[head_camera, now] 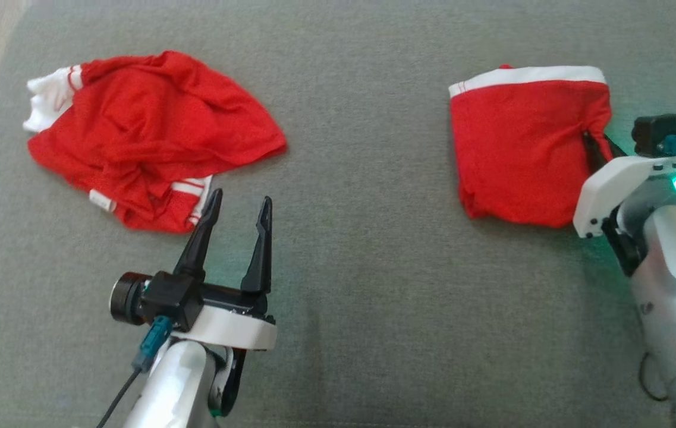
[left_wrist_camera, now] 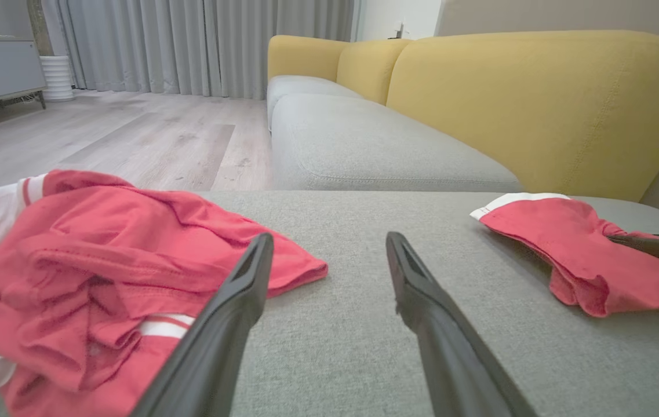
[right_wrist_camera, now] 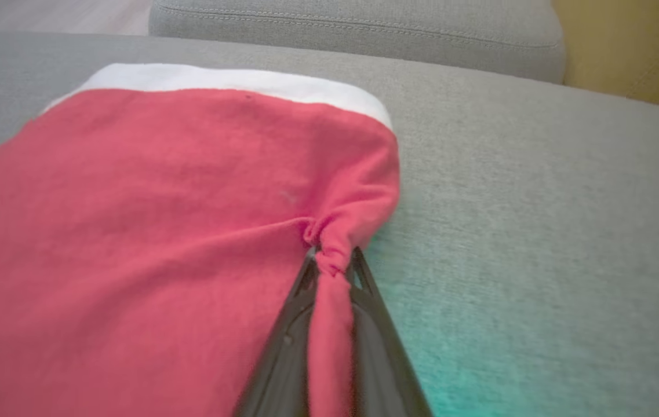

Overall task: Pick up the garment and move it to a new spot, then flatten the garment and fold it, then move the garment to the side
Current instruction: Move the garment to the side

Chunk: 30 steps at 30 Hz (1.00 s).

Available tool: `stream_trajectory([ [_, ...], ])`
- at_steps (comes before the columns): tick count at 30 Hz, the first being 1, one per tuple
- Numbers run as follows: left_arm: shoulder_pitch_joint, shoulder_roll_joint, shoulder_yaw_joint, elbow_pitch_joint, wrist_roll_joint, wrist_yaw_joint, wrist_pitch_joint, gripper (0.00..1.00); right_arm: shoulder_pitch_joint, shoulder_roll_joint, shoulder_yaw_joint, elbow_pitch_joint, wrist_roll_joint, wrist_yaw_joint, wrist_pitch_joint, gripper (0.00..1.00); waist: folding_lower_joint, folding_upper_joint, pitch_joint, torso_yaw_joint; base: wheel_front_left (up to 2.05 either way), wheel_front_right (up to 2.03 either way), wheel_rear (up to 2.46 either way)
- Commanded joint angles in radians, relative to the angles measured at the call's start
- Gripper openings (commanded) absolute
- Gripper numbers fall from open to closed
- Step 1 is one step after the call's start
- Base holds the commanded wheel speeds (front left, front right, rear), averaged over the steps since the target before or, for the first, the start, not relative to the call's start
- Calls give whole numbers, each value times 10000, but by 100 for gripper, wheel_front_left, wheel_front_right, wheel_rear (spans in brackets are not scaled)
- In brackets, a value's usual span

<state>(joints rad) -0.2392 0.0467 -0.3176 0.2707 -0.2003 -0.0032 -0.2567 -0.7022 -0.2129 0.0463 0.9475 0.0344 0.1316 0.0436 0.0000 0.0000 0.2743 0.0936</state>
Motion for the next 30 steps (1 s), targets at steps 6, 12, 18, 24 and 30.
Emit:
stream_trajectory([
  [6,-129,35,461,-403,85,-37,-51,100,-79,-2165,1141,-117,661,-9,17,0,0,0,-117,-276,0,0,0],
  [12,-193,35,438,-555,71,-50,-51,100,-314,-4198,1050,347,565,-9,-257,0,0,0,258,-184,0,0,0],
  [18,-316,35,457,-374,123,-116,-51,100,-676,-4871,973,859,349,-9,-763,0,0,0,533,-44,0,0,0],
  [24,-421,35,478,-302,121,-128,-51,100,-979,-4953,716,1444,215,-9,-1069,0,0,0,529,29,0,0,0],
  [30,-370,35,516,-330,124,-110,-51,100,-1234,-4799,678,1819,92,-9,-1224,0,0,0,457,-19,0,0,0],
])
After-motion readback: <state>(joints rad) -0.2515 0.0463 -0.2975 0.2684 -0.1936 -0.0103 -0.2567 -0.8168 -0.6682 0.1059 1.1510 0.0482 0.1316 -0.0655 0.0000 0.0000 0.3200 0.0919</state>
